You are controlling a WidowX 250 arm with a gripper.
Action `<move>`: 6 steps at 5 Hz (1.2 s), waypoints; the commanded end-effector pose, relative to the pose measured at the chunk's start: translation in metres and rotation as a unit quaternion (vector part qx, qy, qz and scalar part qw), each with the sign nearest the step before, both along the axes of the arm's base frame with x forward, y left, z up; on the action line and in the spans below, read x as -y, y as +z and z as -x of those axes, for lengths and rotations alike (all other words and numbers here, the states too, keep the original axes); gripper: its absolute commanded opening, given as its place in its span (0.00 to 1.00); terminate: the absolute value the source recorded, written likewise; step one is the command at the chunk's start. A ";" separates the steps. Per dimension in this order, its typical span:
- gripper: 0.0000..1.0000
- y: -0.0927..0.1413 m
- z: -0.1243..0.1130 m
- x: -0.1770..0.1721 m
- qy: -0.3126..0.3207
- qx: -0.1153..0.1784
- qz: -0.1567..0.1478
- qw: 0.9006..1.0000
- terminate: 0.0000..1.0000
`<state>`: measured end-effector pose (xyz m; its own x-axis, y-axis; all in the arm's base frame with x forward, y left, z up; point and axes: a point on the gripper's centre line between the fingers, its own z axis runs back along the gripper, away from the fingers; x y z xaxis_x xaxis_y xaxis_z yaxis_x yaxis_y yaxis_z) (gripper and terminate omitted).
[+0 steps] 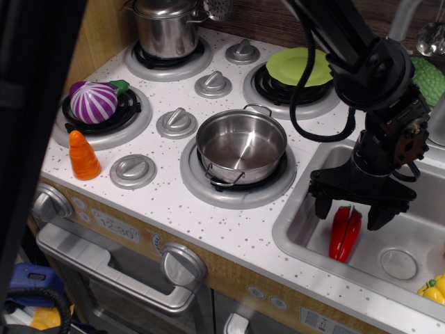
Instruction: Put pepper in pot or pan
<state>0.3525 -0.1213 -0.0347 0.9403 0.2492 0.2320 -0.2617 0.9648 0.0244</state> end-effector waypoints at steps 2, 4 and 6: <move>1.00 -0.016 -0.007 -0.001 0.011 0.022 0.031 0.999 0.00; 0.00 -0.019 -0.006 0.015 0.030 0.030 0.022 0.999 0.00; 0.00 0.031 -0.011 0.022 0.039 0.011 -0.009 0.999 0.00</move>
